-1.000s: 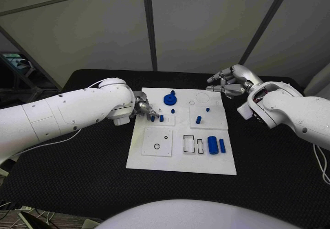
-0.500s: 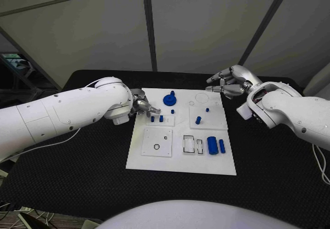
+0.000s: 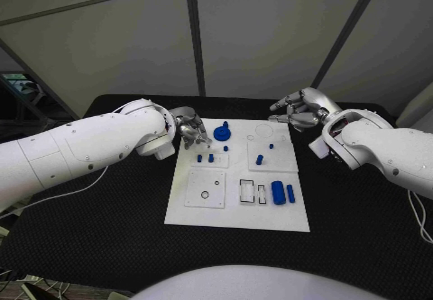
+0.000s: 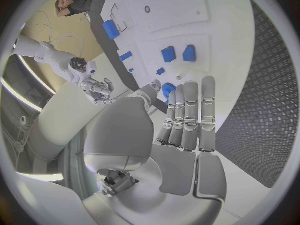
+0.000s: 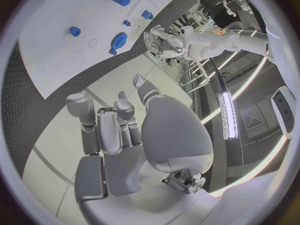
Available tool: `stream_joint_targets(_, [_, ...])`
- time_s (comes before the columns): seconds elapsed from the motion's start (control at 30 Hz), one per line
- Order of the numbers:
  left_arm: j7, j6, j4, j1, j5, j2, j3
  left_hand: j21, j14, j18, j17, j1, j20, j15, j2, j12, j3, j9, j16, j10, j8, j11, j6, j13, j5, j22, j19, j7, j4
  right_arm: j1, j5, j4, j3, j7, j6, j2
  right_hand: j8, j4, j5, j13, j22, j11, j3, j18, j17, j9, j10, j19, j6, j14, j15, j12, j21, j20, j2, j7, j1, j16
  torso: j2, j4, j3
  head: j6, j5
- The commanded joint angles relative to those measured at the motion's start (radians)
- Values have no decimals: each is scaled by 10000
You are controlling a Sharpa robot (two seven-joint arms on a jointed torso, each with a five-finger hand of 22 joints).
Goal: Assemble the parts on the task board
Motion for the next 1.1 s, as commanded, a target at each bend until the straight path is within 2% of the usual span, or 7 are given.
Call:
stream_joint_targets(0.03, [2414,-1048,-92,-11,-963,200,-10,-172,34,338,-220,660,52,8,-31,-473,483,-331,-104,-294,-400,37,31,-375,11,-125,56,30,-368,13,-24,-14,6,94,18,32,68,67,62,-512,-149,-10,12,218,-110,-15,-360,-136,-69,251,-86,-426,-120,-14,79,-13,6,-114,21,-22,0,47,-24])
stream_joint_targets(0.13, [3054,-1221,-218,-56,-1987,395,-50,-129,187,430,-382,854,143,38,-327,-952,929,-932,79,47,-1032,70,750,-983,-9,-107,309,49,-565,12,-24,-28,6,127,7,62,110,82,73,-1778,-586,-22,72,293,-467,-18,-1108,-377,-90,146,-107,-1502,-430,-32,88,-34,65,-437,21,-37,-2,69,-49])
stream_joint_targets(0.27, [3535,-1381,-397,-92,-3046,599,-115,-137,161,455,-473,905,190,33,-615,-1139,1024,-1245,153,153,-1407,69,992,-1253,-19,-85,321,-52,-721,10,-24,-45,6,158,0,89,148,97,87,-2639,-842,-47,128,333,-650,-20,-1444,-486,-107,108,-122,-2231,-641,-50,57,-36,102,-646,17,-26,0,92,-91])
stream_joint_targets(0.4, [3843,-1470,-628,-108,-4078,809,-297,-141,186,463,-522,841,230,65,-898,-1283,954,-1451,263,146,-1657,109,1157,-1444,-21,-69,340,-133,-807,6,-24,-88,5,180,-5,139,173,99,96,-3012,-920,-55,168,342,-698,-21,-1535,-492,-110,110,-132,-2529,-720,-60,32,-42,130,-726,20,-40,1,143,-113])
stream_joint_targets(0.5, [3973,-1494,-803,-115,-4751,960,-469,-100,291,476,-546,826,264,81,-1044,-1471,906,-1631,449,-2,-1873,137,1311,-1643,-18,-30,415,-225,-882,-10,-25,-107,5,195,-11,167,185,103,109,-3186,-973,-57,201,348,-728,-23,-1574,-502,-117,109,-135,-2680,-772,-65,22,-43,146,-776,10,-22,-3,142,-147])
stream_joint_targets(0.7, [4139,-1511,-1098,-186,-5813,1202,-698,-10,491,503,-431,842,284,64,-1089,-1669,868,-1968,997,-10,-2275,125,1630,-1996,-17,71,541,-316,-995,-45,-26,-120,5,231,-15,196,228,121,154,-3576,-1100,-66,328,365,-803,-23,-1629,-519,-92,108,-144,-3088,-901,-75,0,-49,183,-907,11,-6,-5,167,-166])
stream_joint_targets(1.1, [4455,-1596,-1508,-299,-6483,1492,-769,118,542,509,-735,868,231,-6,-1033,-2180,890,-2354,1291,-128,-2811,125,2048,-2631,-18,244,654,-405,-1100,-63,-27,-118,4,248,-21,209,239,151,196,-3980,-1172,-73,462,372,-853,-31,-1573,-503,-84,115,-155,-3477,-995,-87,-66,-54,178,-1023,17,-18,-9,211,-199])
